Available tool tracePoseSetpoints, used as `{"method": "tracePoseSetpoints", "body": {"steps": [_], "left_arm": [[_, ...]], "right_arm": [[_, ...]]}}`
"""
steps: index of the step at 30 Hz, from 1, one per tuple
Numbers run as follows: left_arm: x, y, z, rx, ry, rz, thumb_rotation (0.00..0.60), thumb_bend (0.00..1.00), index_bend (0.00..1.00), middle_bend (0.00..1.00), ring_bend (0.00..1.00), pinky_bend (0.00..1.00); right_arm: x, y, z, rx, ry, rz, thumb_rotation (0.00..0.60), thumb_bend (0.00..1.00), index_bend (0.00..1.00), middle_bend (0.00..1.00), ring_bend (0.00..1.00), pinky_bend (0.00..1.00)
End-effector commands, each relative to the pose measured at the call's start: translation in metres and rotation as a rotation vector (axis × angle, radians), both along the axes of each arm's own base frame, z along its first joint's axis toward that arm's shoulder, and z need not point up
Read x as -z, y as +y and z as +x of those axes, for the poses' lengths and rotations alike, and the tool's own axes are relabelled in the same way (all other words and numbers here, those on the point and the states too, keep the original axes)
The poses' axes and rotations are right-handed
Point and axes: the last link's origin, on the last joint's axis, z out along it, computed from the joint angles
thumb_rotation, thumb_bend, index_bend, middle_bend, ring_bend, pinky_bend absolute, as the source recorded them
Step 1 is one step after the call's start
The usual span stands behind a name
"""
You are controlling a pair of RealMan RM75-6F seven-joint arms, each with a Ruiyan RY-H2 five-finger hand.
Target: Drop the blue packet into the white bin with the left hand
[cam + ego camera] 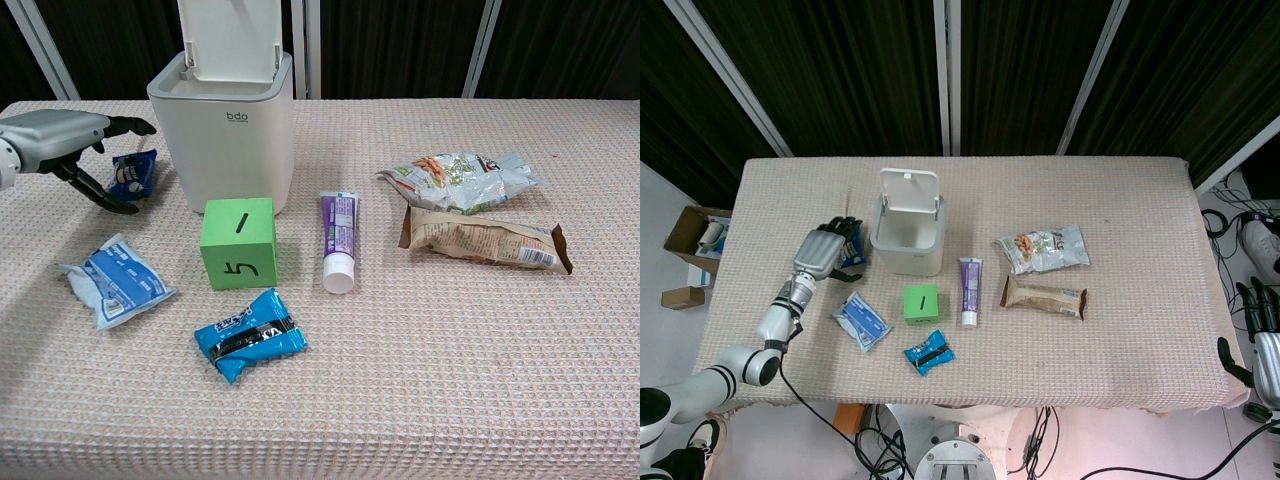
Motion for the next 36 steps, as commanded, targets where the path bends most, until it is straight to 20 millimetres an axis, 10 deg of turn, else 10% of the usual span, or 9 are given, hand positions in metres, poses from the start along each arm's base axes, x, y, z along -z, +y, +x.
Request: {"method": "tracePoseSetpoints", "body": {"steps": [1, 19, 36], "left_arm": [[0.000, -0.001, 0.001, 0.015, 0.015, 0.001, 0.428, 0.09, 0.09, 0.08, 0.07, 0.24], [0.009, 0.008, 0.001, -0.034, 0.015, -0.030, 0.600, 0.25, 0.13, 0.11, 0.07, 0.26], [0.009, 0.011, 0.000, -0.016, 0.011, 0.044, 0.600, 0.42, 0.52, 0.48, 0.48, 0.74]], "right_arm": [[0.001, 0.000, -0.001, 0.002, 0.001, 0.003, 0.600, 0.35, 0.00, 0.00, 0.00, 0.00], [0.001, 0.001, -0.005, 0.031, 0.001, -0.003, 0.600, 0.35, 0.00, 0.00, 0.00, 0.00], [0.002, 0.002, -0.007, 0.049, 0.003, -0.003, 0.600, 0.35, 0.00, 0.00, 0.00, 0.00]]}}
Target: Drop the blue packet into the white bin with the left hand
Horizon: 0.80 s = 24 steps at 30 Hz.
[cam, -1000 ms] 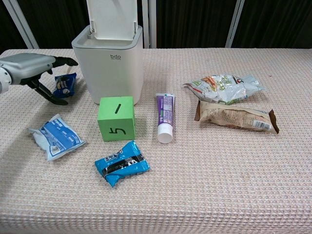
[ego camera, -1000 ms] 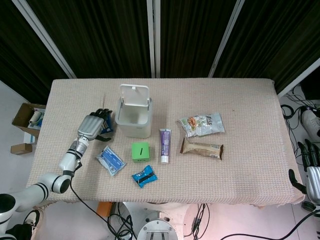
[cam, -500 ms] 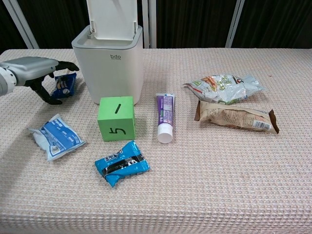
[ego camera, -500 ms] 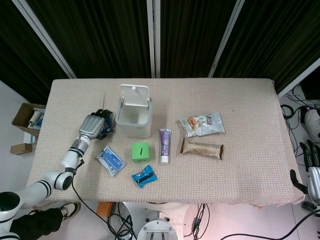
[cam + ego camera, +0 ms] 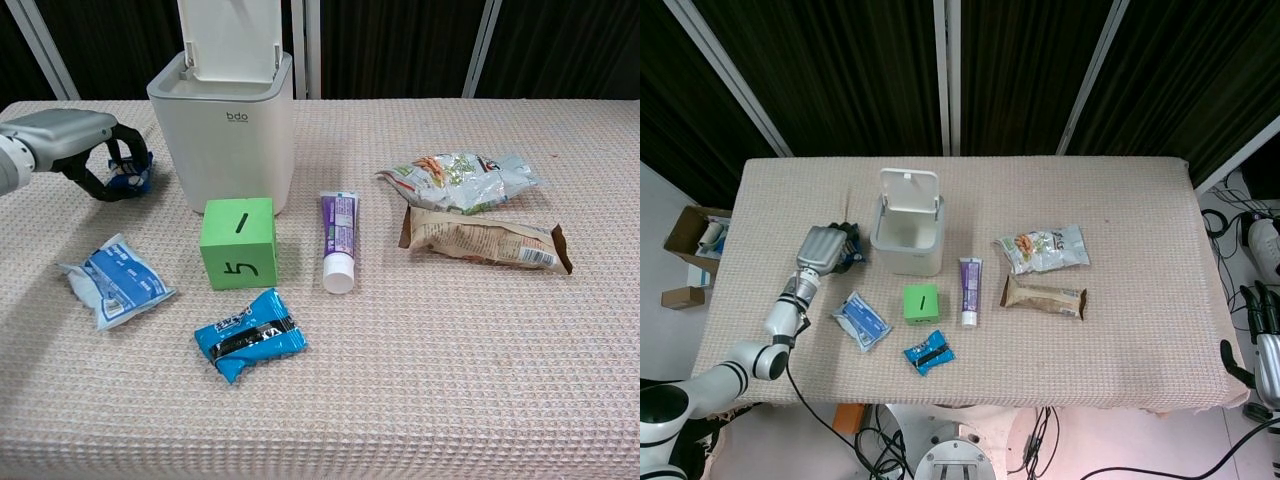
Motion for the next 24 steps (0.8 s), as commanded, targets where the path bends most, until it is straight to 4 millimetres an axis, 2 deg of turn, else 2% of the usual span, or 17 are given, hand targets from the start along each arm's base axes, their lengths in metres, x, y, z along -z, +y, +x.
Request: {"method": "tracePoseSetpoints", "body": {"steps": [1, 7, 16, 19, 24], "left_arm": [[-0.001, 0.000, 0.001, 0.012, 0.002, 0.018, 0.600, 0.43, 0.54, 0.50, 0.51, 0.76], [-0.005, -0.003, 0.003, 0.070, -0.023, 0.080, 0.600, 0.49, 0.68, 0.63, 0.64, 0.87], [-0.015, -0.006, 0.003, 0.124, -0.053, 0.140, 0.600, 0.49, 0.72, 0.67, 0.68, 0.90], [-0.023, -0.008, 0.005, 0.145, -0.065, 0.166, 0.600, 0.49, 0.73, 0.68, 0.68, 0.90], [-0.052, -0.010, 0.013, 0.221, -0.112, 0.291, 0.600, 0.49, 0.73, 0.68, 0.68, 0.90]], "right_arm": [[-0.001, 0.000, 0.000, 0.002, 0.000, -0.001, 0.600, 0.35, 0.00, 0.00, 0.00, 0.00], [0.000, 0.001, 0.000, 0.004, 0.000, 0.005, 0.600, 0.35, 0.00, 0.00, 0.00, 0.00], [0.002, 0.000, 0.000, 0.008, -0.001, 0.011, 0.600, 0.35, 0.00, 0.00, 0.00, 0.00], [0.002, 0.000, 0.000, 0.006, -0.001, 0.013, 0.600, 0.35, 0.00, 0.00, 0.00, 0.00], [0.001, 0.000, 0.001, 0.004, -0.001, 0.008, 0.600, 0.35, 0.00, 0.00, 0.00, 0.00]]}}
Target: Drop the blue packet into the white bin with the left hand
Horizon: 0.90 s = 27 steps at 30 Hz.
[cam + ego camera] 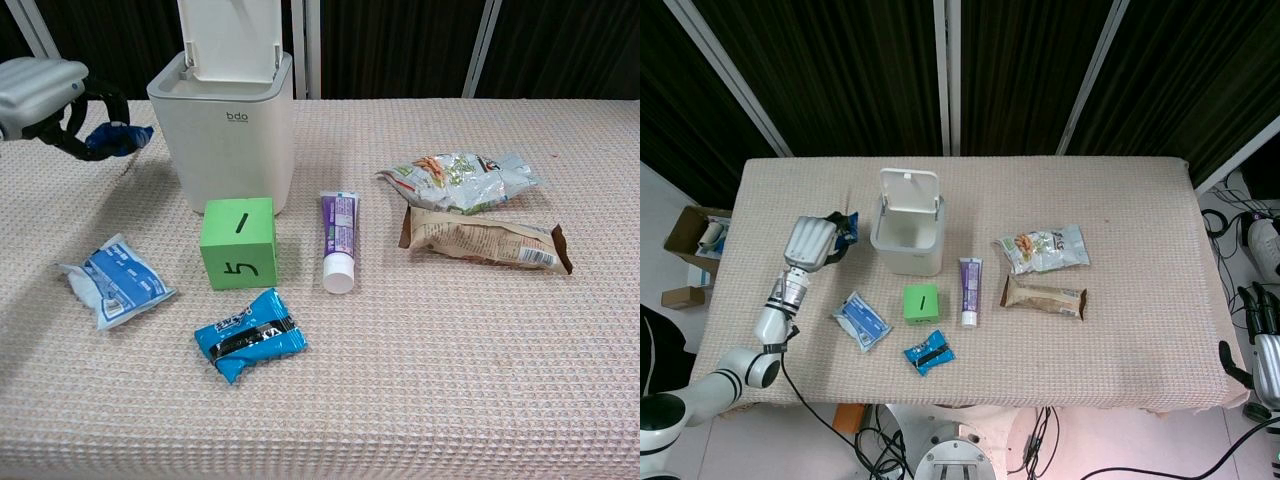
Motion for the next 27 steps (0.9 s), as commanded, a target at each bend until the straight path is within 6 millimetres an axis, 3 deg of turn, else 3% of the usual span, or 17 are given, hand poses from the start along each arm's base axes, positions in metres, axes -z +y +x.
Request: {"method": "tracePoseSetpoints", "body": {"steps": [1, 7, 14, 21, 27], "left_arm": [[-0.026, -0.002, 0.006, 0.063, -0.043, 0.109, 0.600, 0.49, 0.73, 0.68, 0.68, 0.90], [-0.063, -0.004, 0.025, 0.139, -0.091, 0.233, 0.600, 0.49, 0.73, 0.68, 0.68, 0.90], [-0.085, -0.025, 0.074, 0.272, -0.088, 0.282, 0.600, 0.49, 0.73, 0.68, 0.68, 0.90], [-0.079, -0.047, 0.122, 0.372, -0.152, 0.226, 0.600, 0.49, 0.73, 0.68, 0.68, 0.90], [-0.055, -0.054, 0.144, 0.386, -0.162, 0.127, 0.600, 0.49, 0.73, 0.68, 0.68, 0.90]], "right_arm": [[0.000, 0.000, 0.000, -0.001, 0.000, -0.001, 0.600, 0.35, 0.00, 0.00, 0.00, 0.00], [0.001, 0.000, -0.001, -0.001, 0.003, 0.019, 0.600, 0.35, 0.00, 0.00, 0.00, 0.00], [0.004, 0.000, 0.000, -0.002, 0.005, 0.034, 0.600, 0.35, 0.00, 0.00, 0.00, 0.00], [0.002, 0.003, -0.003, 0.002, 0.001, 0.026, 0.600, 0.35, 0.00, 0.00, 0.00, 0.00], [0.002, 0.005, -0.007, 0.005, -0.006, 0.029, 0.600, 0.35, 0.00, 0.00, 0.00, 0.00]]}}
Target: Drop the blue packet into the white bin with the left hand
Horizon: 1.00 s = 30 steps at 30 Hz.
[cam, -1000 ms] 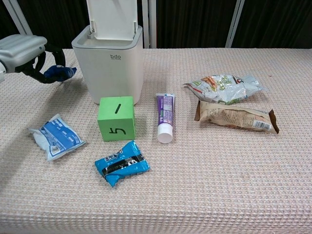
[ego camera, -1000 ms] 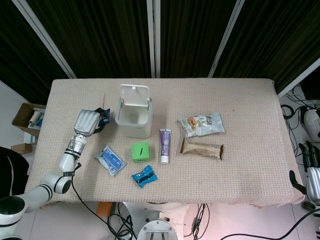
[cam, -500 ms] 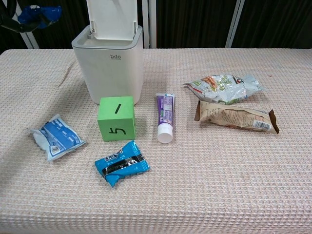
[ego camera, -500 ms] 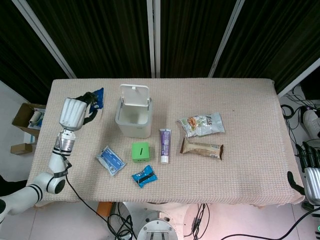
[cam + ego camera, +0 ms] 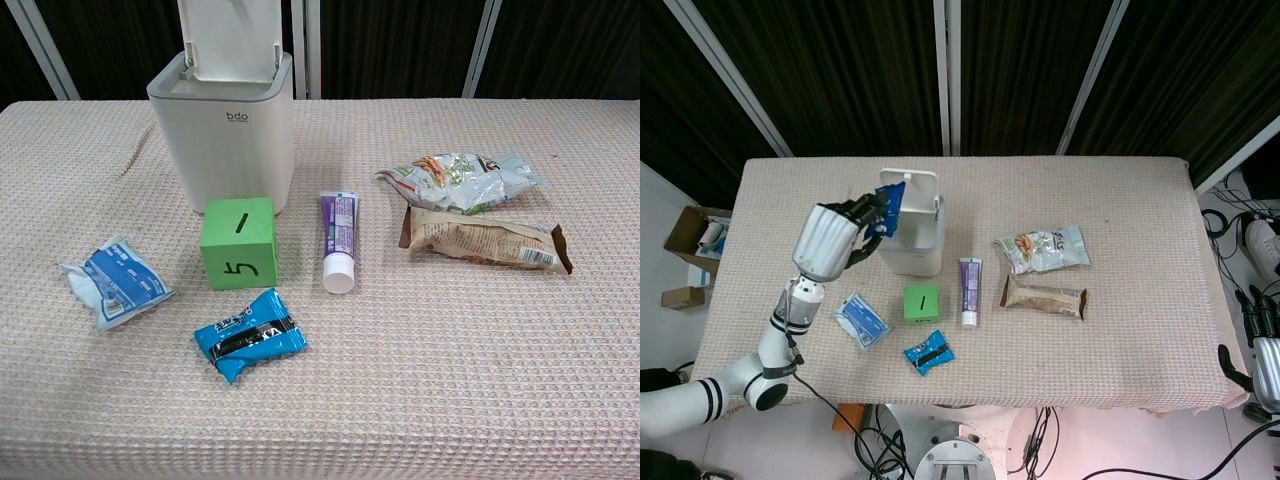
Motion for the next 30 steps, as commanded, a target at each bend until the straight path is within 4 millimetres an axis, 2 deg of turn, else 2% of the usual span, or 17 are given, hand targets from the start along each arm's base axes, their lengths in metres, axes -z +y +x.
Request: {"method": "tracePoseSetpoints", "body": {"steps": [1, 6, 12, 17, 19, 21, 22, 23, 25, 30], "left_arm": [[0.017, -0.001, 0.010, -0.001, 0.018, -0.064, 0.600, 0.49, 0.73, 0.68, 0.68, 0.90], [0.042, 0.006, 0.017, -0.010, 0.071, -0.104, 0.600, 0.49, 0.73, 0.68, 0.68, 0.90], [0.053, 0.015, 0.015, -0.046, 0.099, -0.120, 0.600, 0.49, 0.72, 0.67, 0.68, 0.89], [0.054, 0.021, 0.007, -0.063, 0.131, -0.122, 0.600, 0.45, 0.53, 0.58, 0.58, 0.85], [0.055, 0.021, 0.003, -0.066, 0.150, -0.134, 0.600, 0.39, 0.36, 0.48, 0.49, 0.77], [0.054, 0.018, 0.000, -0.053, 0.146, -0.171, 0.600, 0.30, 0.08, 0.26, 0.31, 0.59], [0.053, 0.018, 0.000, -0.046, 0.128, -0.174, 0.600, 0.27, 0.01, 0.18, 0.23, 0.51], [0.051, 0.018, -0.001, -0.045, 0.106, -0.170, 0.600, 0.25, 0.00, 0.11, 0.17, 0.44], [0.048, 0.018, -0.002, -0.049, 0.088, -0.166, 0.600, 0.21, 0.00, 0.07, 0.11, 0.35], [0.035, 0.016, -0.009, -0.066, 0.075, -0.140, 0.600, 0.19, 0.00, 0.06, 0.09, 0.31]], "right_arm": [[0.000, 0.001, -0.002, 0.003, -0.002, 0.002, 0.600, 0.35, 0.00, 0.00, 0.00, 0.00], [0.000, 0.002, -0.006, 0.014, -0.016, 0.001, 0.600, 0.35, 0.00, 0.00, 0.00, 0.00], [-0.004, 0.003, -0.010, 0.019, -0.022, -0.012, 0.600, 0.35, 0.00, 0.00, 0.00, 0.00], [-0.004, 0.000, -0.014, 0.035, -0.027, -0.009, 0.600, 0.35, 0.00, 0.00, 0.00, 0.00], [-0.003, 0.000, -0.014, 0.035, -0.027, -0.005, 0.600, 0.35, 0.00, 0.00, 0.00, 0.00], [-0.003, 0.000, -0.014, 0.037, -0.026, -0.005, 0.600, 0.35, 0.00, 0.00, 0.00, 0.00], [-0.003, 0.000, -0.014, 0.039, -0.027, -0.005, 0.600, 0.35, 0.00, 0.00, 0.00, 0.00], [-0.003, 0.000, -0.015, 0.043, -0.028, -0.006, 0.600, 0.35, 0.00, 0.00, 0.00, 0.00], [-0.002, 0.000, -0.015, 0.045, -0.028, -0.005, 0.600, 0.35, 0.00, 0.00, 0.00, 0.00], [-0.002, 0.001, -0.015, 0.048, -0.028, -0.005, 0.600, 0.35, 0.00, 0.00, 0.00, 0.00]]}}
